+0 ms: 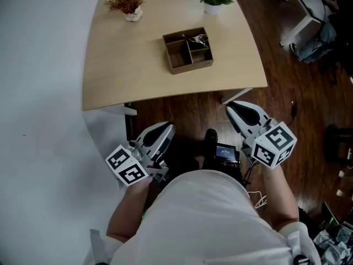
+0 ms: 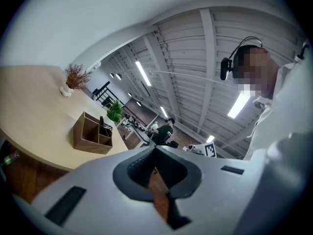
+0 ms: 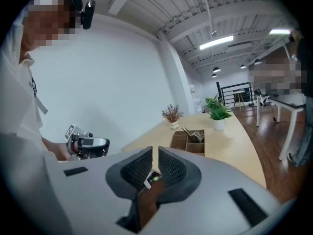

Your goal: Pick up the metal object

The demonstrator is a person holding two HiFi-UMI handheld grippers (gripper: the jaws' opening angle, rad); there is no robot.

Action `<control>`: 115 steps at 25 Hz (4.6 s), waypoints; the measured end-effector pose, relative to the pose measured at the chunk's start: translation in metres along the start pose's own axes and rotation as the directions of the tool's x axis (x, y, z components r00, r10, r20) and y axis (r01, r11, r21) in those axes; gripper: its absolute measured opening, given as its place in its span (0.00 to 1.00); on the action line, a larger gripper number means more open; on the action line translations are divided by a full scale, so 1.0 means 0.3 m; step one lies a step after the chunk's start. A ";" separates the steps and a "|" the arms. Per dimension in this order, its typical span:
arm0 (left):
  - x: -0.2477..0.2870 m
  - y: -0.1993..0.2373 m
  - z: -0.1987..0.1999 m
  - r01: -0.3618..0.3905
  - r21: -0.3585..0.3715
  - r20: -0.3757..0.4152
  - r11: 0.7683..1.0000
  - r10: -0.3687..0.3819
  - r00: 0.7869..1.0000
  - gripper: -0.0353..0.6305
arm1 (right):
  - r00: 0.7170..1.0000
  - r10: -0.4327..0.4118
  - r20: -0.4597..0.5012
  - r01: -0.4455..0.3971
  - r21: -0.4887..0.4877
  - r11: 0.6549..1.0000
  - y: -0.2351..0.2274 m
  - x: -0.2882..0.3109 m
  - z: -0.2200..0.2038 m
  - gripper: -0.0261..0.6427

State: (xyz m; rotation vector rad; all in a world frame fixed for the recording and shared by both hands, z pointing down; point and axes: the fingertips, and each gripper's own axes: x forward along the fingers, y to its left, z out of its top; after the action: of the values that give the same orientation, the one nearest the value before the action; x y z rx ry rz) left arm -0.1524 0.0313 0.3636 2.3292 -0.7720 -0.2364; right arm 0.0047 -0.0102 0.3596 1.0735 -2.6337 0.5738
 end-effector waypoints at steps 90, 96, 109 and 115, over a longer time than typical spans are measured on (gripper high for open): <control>0.413 0.207 0.275 0.025 0.094 -0.010 0.995 -0.024 1.000 0.05 | 0.989 -0.149 0.008 0.140 -0.398 0.907 -0.408 0.389 0.264 0.05; 0.407 0.170 0.286 0.050 0.102 -0.005 0.994 -0.050 0.999 0.05 | 0.989 -0.145 0.041 0.151 -0.339 0.929 -0.360 0.277 0.272 0.05; 0.413 0.102 0.307 0.099 0.131 -0.021 0.986 -0.097 0.995 0.05 | 0.983 -0.165 0.078 0.180 -0.296 0.938 -0.306 0.159 0.316 0.05; 0.406 0.093 0.322 0.106 0.133 -0.031 0.985 -0.103 0.994 0.05 | 0.985 -0.163 0.060 0.173 -0.287 0.942 -0.287 0.155 0.317 0.05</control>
State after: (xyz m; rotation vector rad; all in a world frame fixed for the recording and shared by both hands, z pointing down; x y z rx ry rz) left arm -0.1015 -0.1091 0.3121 2.4989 -0.6730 -0.2070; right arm 0.0264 -0.1372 0.3141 1.2043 -2.5174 0.1249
